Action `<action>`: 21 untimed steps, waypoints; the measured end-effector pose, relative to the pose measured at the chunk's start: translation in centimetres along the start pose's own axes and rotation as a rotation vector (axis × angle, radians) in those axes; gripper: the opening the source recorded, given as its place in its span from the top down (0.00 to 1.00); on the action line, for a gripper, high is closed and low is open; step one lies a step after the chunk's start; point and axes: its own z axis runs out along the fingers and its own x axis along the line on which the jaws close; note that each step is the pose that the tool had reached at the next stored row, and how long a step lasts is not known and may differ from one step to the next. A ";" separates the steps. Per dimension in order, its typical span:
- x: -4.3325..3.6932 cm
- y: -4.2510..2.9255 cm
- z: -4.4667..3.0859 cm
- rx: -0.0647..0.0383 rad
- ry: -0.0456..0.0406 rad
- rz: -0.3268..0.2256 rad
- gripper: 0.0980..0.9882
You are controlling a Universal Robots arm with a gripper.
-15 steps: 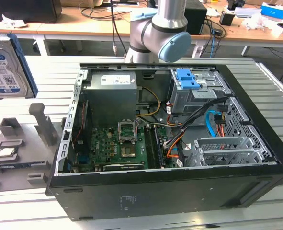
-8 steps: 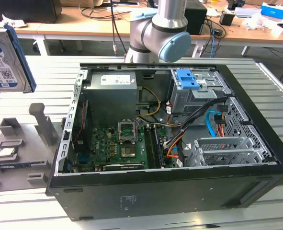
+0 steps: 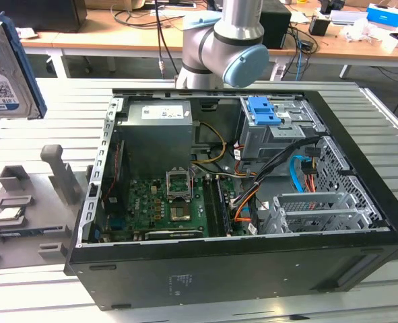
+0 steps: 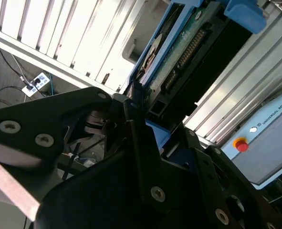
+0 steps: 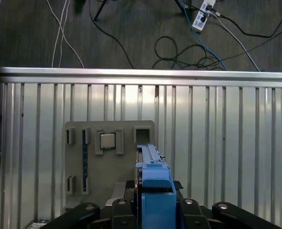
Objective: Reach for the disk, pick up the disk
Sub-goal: 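Pick up the disk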
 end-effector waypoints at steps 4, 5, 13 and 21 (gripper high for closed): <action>-0.01 0.00 -1.18 0.000 0.0000 0.000 0.70; -0.02 0.00 -1.44 0.000 0.0000 0.000 0.70; -0.05 0.03 -4.11 -0.001 0.0000 0.000 0.70; -0.04 -0.51 -4.23 -0.001 0.0000 0.000 0.70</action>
